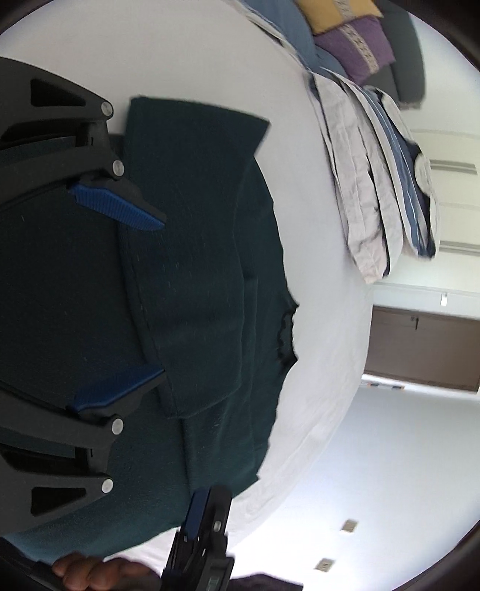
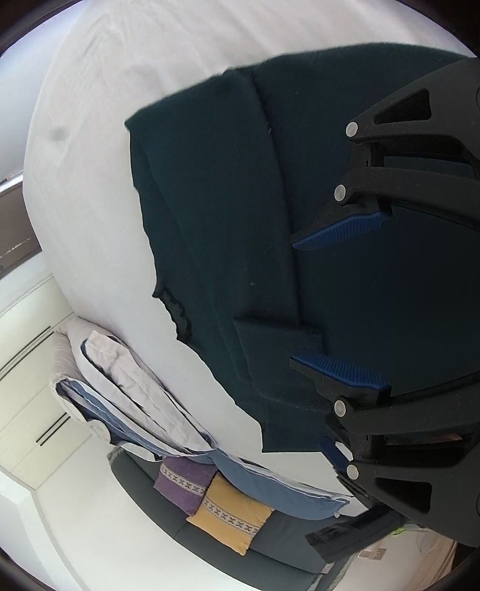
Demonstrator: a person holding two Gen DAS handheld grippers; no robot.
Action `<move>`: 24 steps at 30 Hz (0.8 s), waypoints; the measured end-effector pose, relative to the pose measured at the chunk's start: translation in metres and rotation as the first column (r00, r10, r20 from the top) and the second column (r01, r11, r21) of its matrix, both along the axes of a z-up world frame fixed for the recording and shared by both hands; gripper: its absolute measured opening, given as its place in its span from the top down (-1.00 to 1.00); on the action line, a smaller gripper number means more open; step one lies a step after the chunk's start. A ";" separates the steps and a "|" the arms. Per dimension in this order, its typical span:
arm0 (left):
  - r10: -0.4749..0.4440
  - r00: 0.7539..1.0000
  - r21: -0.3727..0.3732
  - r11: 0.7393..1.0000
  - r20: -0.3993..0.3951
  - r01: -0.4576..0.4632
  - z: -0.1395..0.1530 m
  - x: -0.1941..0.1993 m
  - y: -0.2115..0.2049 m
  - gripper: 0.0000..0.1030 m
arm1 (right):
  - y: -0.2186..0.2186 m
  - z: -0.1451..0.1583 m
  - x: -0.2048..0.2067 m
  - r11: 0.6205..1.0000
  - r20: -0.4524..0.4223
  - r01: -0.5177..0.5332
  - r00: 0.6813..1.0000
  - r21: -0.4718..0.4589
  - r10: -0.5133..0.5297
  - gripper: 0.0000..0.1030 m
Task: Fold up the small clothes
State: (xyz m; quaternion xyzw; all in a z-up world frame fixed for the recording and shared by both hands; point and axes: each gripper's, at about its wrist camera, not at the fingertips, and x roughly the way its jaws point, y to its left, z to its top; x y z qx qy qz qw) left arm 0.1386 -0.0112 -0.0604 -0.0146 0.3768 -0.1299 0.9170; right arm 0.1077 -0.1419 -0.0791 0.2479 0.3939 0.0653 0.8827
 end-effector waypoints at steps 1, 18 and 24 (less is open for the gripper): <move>0.019 1.000 -0.025 1.000 -0.002 -0.019 0.002 0.000 0.011 -0.51 | 0.007 -0.001 0.013 1.000 -0.014 -0.019 1.000 0.004 0.019 -0.09; 0.244 0.969 -0.193 0.949 -0.045 -0.248 0.005 0.010 0.128 -0.50 | 0.077 -0.028 0.103 0.960 -0.172 -0.131 0.981 -0.248 0.089 0.88; 0.280 0.959 -0.217 0.934 -0.049 -0.284 0.008 0.018 0.144 -0.50 | 0.059 0.007 0.093 0.961 -0.091 -0.093 0.993 -0.259 0.072 0.89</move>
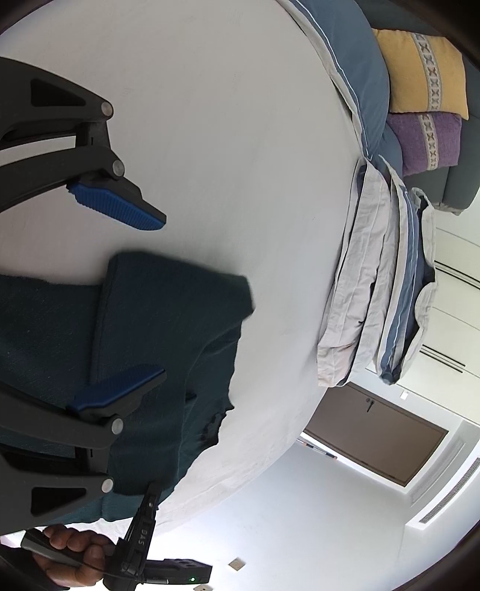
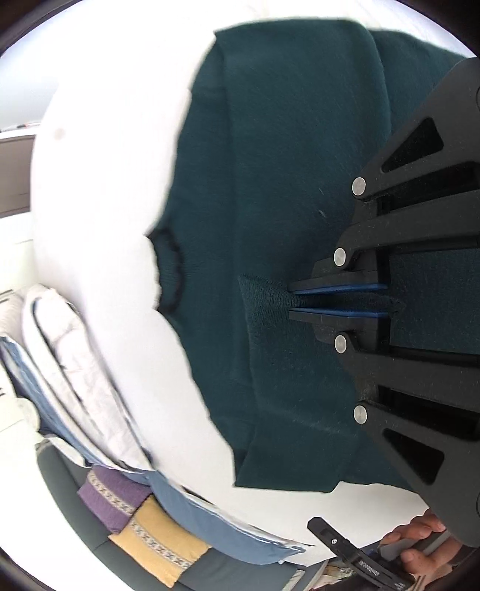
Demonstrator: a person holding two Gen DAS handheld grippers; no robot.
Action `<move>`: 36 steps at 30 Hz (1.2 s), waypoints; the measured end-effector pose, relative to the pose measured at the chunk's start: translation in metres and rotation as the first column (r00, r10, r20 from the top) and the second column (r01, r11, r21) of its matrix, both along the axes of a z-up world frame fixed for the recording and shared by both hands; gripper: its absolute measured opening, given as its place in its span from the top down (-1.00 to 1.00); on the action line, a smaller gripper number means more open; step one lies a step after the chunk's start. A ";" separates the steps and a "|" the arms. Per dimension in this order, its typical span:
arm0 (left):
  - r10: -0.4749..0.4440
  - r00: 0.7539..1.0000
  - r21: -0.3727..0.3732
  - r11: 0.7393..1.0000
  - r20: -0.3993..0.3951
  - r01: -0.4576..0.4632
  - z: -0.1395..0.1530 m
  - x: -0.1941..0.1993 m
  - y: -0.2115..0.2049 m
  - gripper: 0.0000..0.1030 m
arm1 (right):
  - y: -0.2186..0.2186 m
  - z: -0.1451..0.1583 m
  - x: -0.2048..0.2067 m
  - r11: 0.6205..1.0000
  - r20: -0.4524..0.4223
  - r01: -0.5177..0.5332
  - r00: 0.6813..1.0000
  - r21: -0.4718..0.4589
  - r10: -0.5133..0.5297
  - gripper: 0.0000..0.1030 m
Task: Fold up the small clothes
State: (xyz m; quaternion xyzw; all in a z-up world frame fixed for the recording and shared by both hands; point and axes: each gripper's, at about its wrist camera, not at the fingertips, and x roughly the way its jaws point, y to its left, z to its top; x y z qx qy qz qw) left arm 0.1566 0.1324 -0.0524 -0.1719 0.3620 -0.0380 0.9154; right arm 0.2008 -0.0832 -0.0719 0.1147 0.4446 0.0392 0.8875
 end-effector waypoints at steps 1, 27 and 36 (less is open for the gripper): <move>0.008 1.000 -0.002 1.000 -0.001 -0.008 0.001 0.002 0.003 -0.50 | -0.010 0.002 0.001 1.000 0.000 0.020 1.000 0.005 -0.020 0.89; -0.011 0.975 0.129 0.991 -0.221 0.040 -0.059 0.156 -0.026 0.22 | -0.062 -0.005 -0.001 0.992 0.097 0.081 0.993 -0.094 -0.072 0.89; -0.019 0.980 0.140 0.989 -0.200 0.047 -0.065 0.156 -0.025 0.32 | -0.078 -0.041 -0.001 0.991 -0.008 0.111 0.994 -0.070 -0.112 0.89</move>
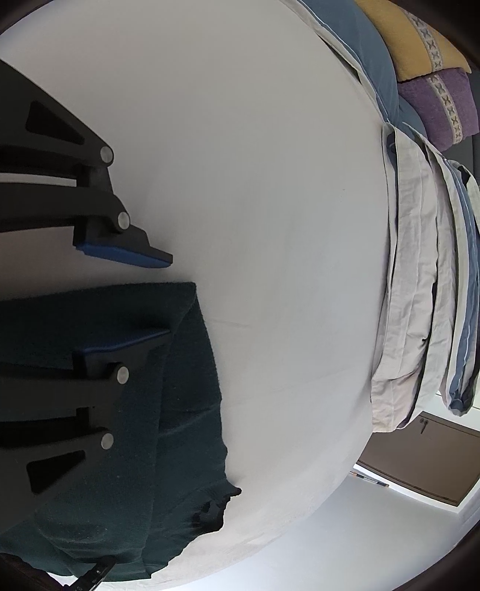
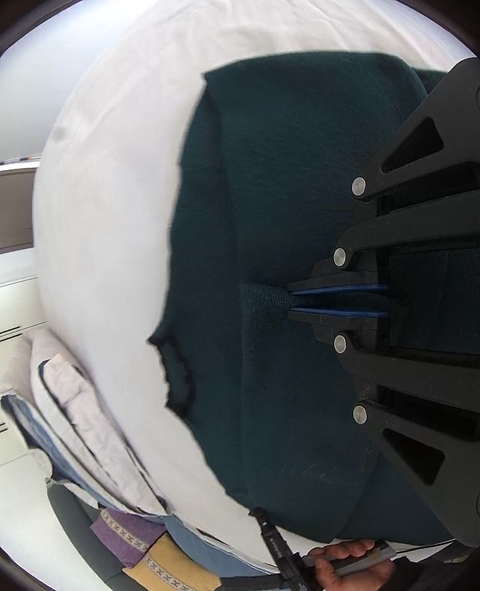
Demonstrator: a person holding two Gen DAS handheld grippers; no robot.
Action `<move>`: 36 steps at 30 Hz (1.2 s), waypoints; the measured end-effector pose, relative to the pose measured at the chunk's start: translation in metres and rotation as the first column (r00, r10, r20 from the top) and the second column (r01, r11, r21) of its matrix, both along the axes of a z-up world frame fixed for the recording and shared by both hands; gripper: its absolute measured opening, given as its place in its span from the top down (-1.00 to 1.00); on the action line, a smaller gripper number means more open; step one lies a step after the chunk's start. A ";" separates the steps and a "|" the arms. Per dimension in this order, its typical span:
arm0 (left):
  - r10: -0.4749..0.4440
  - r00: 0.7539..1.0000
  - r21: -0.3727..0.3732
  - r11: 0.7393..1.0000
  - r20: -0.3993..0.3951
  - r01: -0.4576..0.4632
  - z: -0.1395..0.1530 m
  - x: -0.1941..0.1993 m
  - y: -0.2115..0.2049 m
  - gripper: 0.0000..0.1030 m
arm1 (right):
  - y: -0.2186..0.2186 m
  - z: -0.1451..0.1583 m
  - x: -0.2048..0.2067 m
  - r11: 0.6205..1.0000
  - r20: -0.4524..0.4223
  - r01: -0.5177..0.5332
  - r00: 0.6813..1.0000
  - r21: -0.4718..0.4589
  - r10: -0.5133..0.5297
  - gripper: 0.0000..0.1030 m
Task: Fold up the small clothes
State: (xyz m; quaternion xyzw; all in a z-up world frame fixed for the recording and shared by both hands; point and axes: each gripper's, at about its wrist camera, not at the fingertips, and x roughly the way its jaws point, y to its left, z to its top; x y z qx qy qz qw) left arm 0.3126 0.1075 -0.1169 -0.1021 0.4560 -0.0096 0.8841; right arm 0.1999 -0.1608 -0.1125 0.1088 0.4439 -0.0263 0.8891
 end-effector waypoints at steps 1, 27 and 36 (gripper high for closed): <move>-0.001 1.000 0.000 1.000 -0.001 0.001 0.001 0.001 0.001 0.33 | -0.001 0.001 -0.003 1.000 0.003 0.008 1.000 0.009 -0.008 0.90; -0.088 0.995 0.014 0.996 0.051 0.088 0.023 -0.083 0.001 0.20 | 0.000 0.010 -0.027 0.992 -0.033 -0.030 0.999 0.123 0.034 0.38; -0.134 0.991 0.053 0.990 0.007 0.133 0.005 -0.084 -0.010 0.69 | 0.004 0.020 -0.047 0.998 -0.039 0.014 0.999 0.056 -0.012 0.88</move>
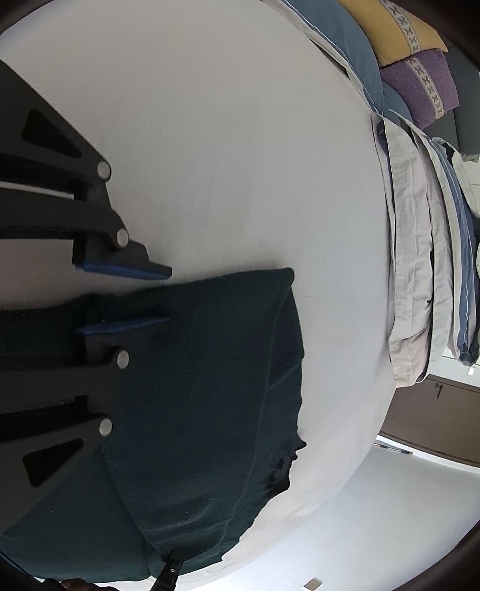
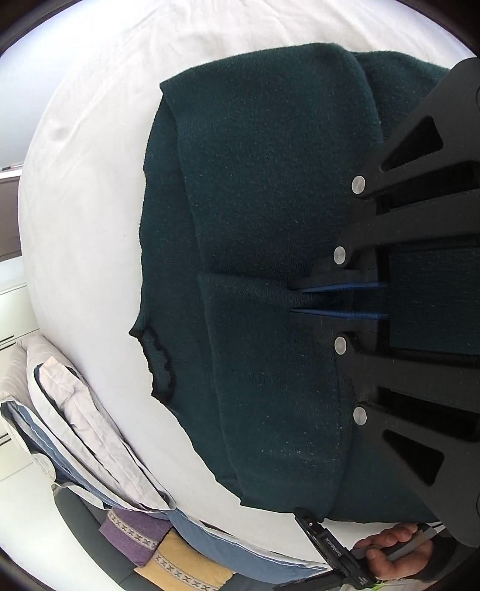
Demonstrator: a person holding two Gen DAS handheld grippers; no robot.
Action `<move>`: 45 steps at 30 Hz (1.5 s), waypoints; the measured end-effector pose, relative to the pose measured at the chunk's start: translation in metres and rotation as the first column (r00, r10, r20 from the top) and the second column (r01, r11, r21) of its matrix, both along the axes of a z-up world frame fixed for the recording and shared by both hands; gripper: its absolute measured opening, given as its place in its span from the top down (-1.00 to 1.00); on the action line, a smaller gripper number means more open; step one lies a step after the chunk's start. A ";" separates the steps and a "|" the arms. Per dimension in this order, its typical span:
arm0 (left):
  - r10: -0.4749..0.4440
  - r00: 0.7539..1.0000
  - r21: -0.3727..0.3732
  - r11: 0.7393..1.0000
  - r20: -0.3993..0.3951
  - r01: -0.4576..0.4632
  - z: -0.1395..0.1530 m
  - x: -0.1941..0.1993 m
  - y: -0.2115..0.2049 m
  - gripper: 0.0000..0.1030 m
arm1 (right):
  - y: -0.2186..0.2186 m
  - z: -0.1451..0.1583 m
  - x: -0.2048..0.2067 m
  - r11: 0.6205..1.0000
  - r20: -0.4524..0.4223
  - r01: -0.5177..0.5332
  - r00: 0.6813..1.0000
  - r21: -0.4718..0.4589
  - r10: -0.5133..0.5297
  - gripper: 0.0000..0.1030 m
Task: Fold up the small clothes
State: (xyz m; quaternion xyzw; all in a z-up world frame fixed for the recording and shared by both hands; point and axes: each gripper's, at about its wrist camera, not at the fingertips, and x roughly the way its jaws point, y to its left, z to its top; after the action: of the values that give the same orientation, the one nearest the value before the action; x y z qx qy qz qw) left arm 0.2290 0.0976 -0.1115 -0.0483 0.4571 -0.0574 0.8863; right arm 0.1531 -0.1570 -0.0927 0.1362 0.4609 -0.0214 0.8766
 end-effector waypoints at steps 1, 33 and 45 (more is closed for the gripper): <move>-0.004 1.000 0.010 1.000 0.001 0.004 0.000 0.000 -0.001 0.71 | 0.000 0.001 -0.004 1.000 0.000 0.004 1.000 0.009 -0.004 0.88; 0.013 0.999 0.069 0.998 0.036 -0.015 0.004 -0.006 0.005 0.32 | -0.021 -0.004 -0.016 0.998 0.048 0.060 0.997 0.031 -0.061 0.56; 0.051 0.996 -0.062 0.997 0.073 -0.047 0.036 -0.104 0.028 -0.16 | -0.023 0.008 -0.051 0.998 0.027 0.070 0.997 0.003 -0.071 -0.35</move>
State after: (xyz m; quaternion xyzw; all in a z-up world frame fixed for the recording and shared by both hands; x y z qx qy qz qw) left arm 0.1245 0.1260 -0.0754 -0.0839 0.4206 -0.0512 0.9019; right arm 0.1020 -0.1805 -0.0847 0.1536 0.4438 -0.0500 0.8814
